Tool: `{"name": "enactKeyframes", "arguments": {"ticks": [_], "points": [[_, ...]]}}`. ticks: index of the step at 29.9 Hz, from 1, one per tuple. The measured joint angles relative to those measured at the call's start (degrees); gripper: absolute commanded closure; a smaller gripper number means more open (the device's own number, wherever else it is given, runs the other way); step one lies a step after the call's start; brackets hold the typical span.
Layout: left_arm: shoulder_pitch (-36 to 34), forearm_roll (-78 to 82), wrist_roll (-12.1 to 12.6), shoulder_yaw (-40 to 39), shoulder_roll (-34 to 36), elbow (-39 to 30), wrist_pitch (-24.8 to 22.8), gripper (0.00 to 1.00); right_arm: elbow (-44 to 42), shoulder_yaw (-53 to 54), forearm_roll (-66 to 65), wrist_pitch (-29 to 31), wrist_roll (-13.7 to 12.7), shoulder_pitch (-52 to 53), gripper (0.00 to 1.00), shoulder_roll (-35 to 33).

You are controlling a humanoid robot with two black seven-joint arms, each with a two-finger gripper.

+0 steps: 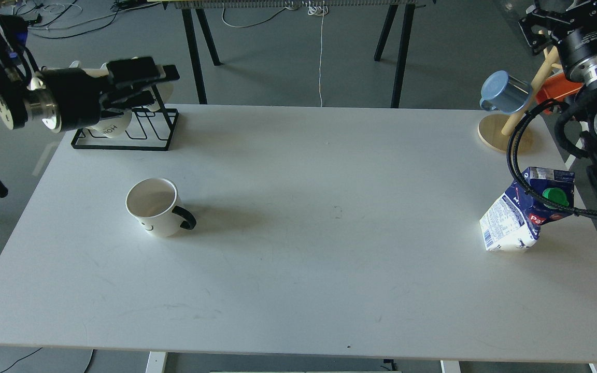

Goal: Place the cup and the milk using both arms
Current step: 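Move the left gripper from the mug rack toward the white mug, then grasp the white mug by its rim with the left gripper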

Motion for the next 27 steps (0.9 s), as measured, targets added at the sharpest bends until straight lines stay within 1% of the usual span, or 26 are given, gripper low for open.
{"name": "enactKeyframes", "arguments": {"ticks": [8, 16, 20, 22, 27], "points": [[1.07, 11.14, -0.40, 1.35, 1.97, -0.12, 0.01, 0.06, 2.30, 0.08, 0.04, 0.00, 0.00, -0.62, 0.00, -0.66], [8.24, 25.29, -0.41, 1.43, -1.14, 1.60, 0.10, 0.06, 2.44, 0.08, -0.02, 0.00, -0.04, -0.53, 0.00, -0.79], [10.75, 26.98, -0.41, 1.28, -1.63, 1.52, 0.79, 0.07, 2.42, 0.02, -0.01, 0.00, -0.05, -0.45, 0.00, -1.45], [11.72, 27.33, -0.40, 1.27, -1.77, 1.50, 1.27, 0.10, 2.42, 0.01, -0.01, 0.00, -0.05, -0.45, 0.00, -1.55], [13.01, 27.89, -0.39, 1.43, -3.32, 2.45, 4.04, 0.12, 2.42, 0.00, -0.02, 0.00, -0.10, -0.23, 0.00, -1.56]]}}
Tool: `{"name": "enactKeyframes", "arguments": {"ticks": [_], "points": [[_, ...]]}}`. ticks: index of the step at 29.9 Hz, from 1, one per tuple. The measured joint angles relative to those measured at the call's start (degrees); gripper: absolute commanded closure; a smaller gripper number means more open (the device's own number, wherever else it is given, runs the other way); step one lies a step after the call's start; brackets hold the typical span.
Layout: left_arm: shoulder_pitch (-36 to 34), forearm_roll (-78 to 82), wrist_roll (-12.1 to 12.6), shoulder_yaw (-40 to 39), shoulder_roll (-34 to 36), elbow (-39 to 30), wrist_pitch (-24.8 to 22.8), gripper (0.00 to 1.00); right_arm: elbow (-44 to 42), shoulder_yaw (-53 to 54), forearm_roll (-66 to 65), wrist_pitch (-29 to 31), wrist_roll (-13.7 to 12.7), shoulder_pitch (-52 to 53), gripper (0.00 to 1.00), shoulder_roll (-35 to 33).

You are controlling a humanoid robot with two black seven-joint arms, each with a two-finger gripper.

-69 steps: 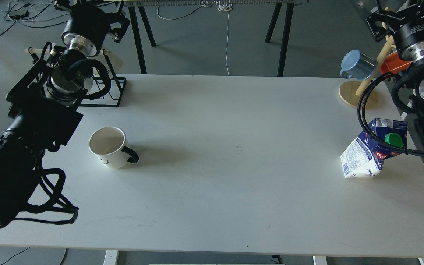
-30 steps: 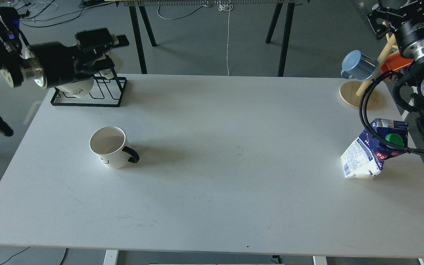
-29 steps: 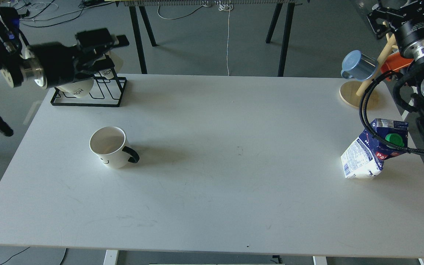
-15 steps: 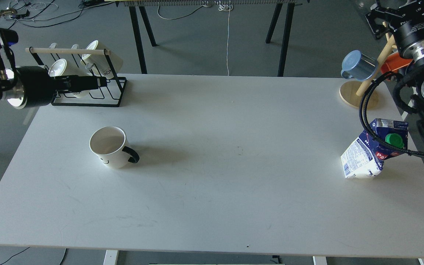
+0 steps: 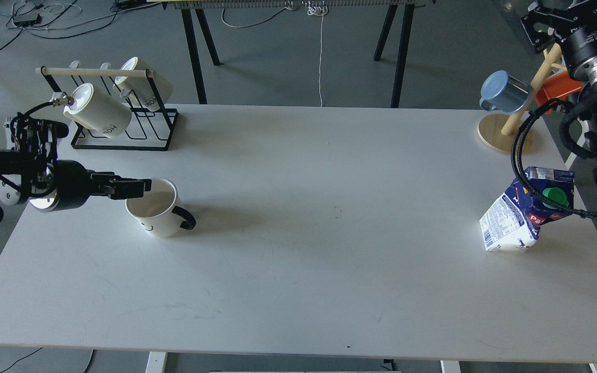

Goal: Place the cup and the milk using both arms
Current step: 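Grasp the white mug by its rim with the left gripper, then carry the white mug toward the table center and lower it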

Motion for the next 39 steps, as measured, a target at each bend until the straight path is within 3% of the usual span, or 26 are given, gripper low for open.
{"name": "enactKeyframes", "arguments": {"ticks": [5, 9, 11, 14, 18, 24, 28, 34, 39], "points": [[1.11, 3.99, 0.01, 1.57, -3.54, 3.02, 1.59, 0.27, 0.00, -0.01, -0.03, 0.00, 0.00, 0.27, 0.00, -0.11], [1.40, 8.24, 0.07, 2.01, -4.64, 3.59, 3.71, 0.50, 0.01, -0.12, -0.08, 0.00, 0.00, 0.29, 0.00, -0.64], [1.42, 8.82, 0.07, 2.03, -4.99, 3.62, 3.89, 0.71, 0.03, -0.16, -0.12, 0.00, -0.02, 0.28, 0.00, -1.14], [1.42, 8.93, 0.01, 2.03, -5.32, 3.65, 3.55, 0.84, 0.08, -0.17, -0.12, 0.00, -0.03, 0.13, 0.00, -1.43], [1.37, 8.94, -0.01, 2.03, -5.49, 3.79, 2.88, 0.86, 0.11, -0.14, -0.11, 0.00, -0.03, 0.06, 0.00, -1.76], [0.66, 8.90, -0.02, 1.64, -6.63, 3.77, 1.33, 0.97, 0.11, -0.11, -0.12, 0.00, -0.03, 0.03, 0.00, -1.93], [-1.88, 8.65, 0.02, -0.45, -8.05, 2.73, -2.98, 0.97, 0.12, -0.09, -0.16, 0.00, 0.00, 0.03, 0.00, -2.25], [-7.40, 8.57, 0.95, -1.37, -15.41, 1.64, -4.01, 0.96, 0.30, 0.00, -0.16, 0.00, -0.11, 1.34, 0.00, -2.69], [-10.52, 9.08, 5.19, -0.70, -25.91, 1.91, -4.04, 0.95, -0.01, -0.21, -0.33, 0.00, -0.35, 4.74, 0.00, -2.83]]}}
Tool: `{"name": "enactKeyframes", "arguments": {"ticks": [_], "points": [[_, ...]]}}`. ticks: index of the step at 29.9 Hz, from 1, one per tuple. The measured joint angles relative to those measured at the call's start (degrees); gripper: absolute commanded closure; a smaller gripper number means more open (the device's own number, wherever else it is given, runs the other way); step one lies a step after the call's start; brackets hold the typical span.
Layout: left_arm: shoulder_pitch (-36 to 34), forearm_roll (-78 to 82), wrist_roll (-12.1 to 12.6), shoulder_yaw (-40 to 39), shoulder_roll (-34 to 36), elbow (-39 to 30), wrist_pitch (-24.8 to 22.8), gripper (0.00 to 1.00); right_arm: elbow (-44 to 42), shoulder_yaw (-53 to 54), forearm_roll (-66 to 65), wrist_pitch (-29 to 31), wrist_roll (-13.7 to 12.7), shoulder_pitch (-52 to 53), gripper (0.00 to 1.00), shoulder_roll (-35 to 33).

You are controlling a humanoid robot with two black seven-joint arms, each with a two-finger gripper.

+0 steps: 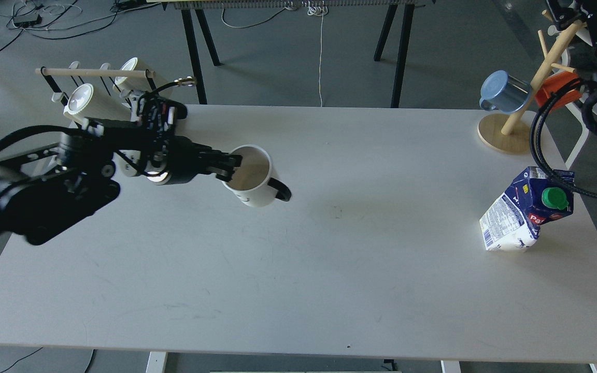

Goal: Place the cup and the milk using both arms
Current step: 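Carry the white mug toward the table center and lower it, then release the mug and retract the left gripper toward the mug rack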

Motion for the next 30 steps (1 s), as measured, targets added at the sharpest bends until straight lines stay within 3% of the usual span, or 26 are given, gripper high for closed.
{"name": "enactKeyframes", "arguments": {"ticks": [3, 6, 12, 21, 23, 27, 30], "points": [[-0.21, 0.99, 3.49, 0.39, -6.45, 0.54, 0.00, 0.95, -0.17, -0.42, -0.02, 0.00, -0.04, 1.89, 0.00, 0.06], [-0.23, 2.85, 5.33, 2.29, -11.89, 1.66, 0.00, 0.94, -0.24, -0.58, -0.07, 0.00, -0.07, 3.22, 0.00, 0.14], [-0.55, 3.71, 5.88, 4.33, -18.13, 5.30, 0.00, 0.91, -0.24, -0.43, -0.04, 0.00, 0.06, 3.97, 0.00, 0.27], [-0.30, 4.31, 6.76, 6.50, -19.33, 5.90, 0.00, 0.82, 0.09, -0.45, -0.03, 0.00, 0.10, 3.40, 0.00, 0.25], [-0.30, 4.31, 6.77, 6.51, -19.36, 5.91, 0.00, 0.75, 0.11, -0.45, -0.02, 0.00, 0.10, 3.26, 0.00, 0.06], [-0.29, 4.10, 6.69, 5.82, -19.10, 5.49, 0.00, 0.40, 0.45, -0.45, -0.02, 0.00, 0.10, 2.61, 0.00, -1.35], [-0.30, 3.70, 6.11, 2.56, -18.32, 5.04, 0.00, 0.39, 0.55, -0.44, 0.00, 0.00, 0.04, 2.19, 0.00, -2.22]]}}
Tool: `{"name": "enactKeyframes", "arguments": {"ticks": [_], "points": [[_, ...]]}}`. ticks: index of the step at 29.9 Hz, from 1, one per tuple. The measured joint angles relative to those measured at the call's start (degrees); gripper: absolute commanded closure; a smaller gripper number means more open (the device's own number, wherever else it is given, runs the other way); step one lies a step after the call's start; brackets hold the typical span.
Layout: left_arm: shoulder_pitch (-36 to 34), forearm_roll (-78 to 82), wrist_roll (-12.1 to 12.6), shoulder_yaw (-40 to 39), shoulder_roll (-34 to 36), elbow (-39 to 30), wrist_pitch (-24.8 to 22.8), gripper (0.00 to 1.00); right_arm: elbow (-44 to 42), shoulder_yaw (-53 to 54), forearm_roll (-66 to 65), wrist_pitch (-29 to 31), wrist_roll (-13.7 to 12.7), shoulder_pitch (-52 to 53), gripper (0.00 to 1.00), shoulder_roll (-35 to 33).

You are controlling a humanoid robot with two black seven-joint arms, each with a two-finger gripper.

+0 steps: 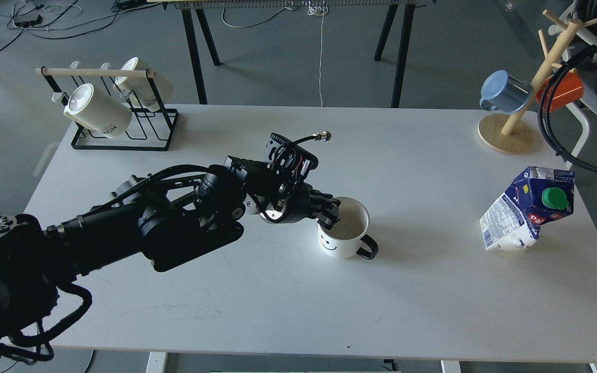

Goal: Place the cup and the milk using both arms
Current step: 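Release the mug and retract the left gripper toward the mug rack, then reach the right gripper to the milk carton and grasp it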

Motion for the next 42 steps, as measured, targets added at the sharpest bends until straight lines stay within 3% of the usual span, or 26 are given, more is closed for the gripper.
{"name": "enactKeyframes", "arguments": {"ticks": [4, 9, 14, 16, 21, 28, 37, 42], "points": [[0.24, -1.04, -0.87, -10.30, 2.15, -0.08, 0.04, 0.38, 1.45, 0.06, 0.22, 0.00, -0.03, -0.84, 0.00, -2.43], [0.61, -8.20, -4.97, -21.14, 3.57, 1.43, 0.01, 0.37, 10.05, 1.02, 0.58, 0.00, 0.50, -7.17, 0.00, -6.35], [0.70, -26.36, -9.29, -30.23, 5.79, 4.29, 0.01, 0.12, 15.56, 3.64, 0.77, 0.00, 0.83, -15.40, 0.00, -9.51], [0.70, -35.44, -9.75, -31.48, 7.06, 5.74, 0.01, 0.08, 18.01, 5.46, 1.37, 0.00, 0.86, -19.44, 0.00, -11.09], [0.69, -61.44, -9.74, -32.35, 8.68, 10.71, 0.00, 0.01, 26.14, 10.67, 4.27, 0.00, 0.86, -31.86, 0.00, -15.94], [0.57, -89.06, -9.50, -32.49, 8.31, 21.10, 0.03, 0.01, 33.58, 19.05, 8.51, 0.00, 0.79, -50.48, 0.01, -19.23], [0.68, -107.95, -9.46, -36.59, 7.25, 33.55, 0.01, 0.01, 41.95, 25.71, 9.76, 0.00, 2.87, -75.47, 0.01, -18.57], [0.68, -110.04, -9.24, -37.75, 6.64, 37.18, 0.01, 0.01, 43.25, 24.43, 8.90, 0.00, 3.66, -82.51, 0.01, -14.74]]}}
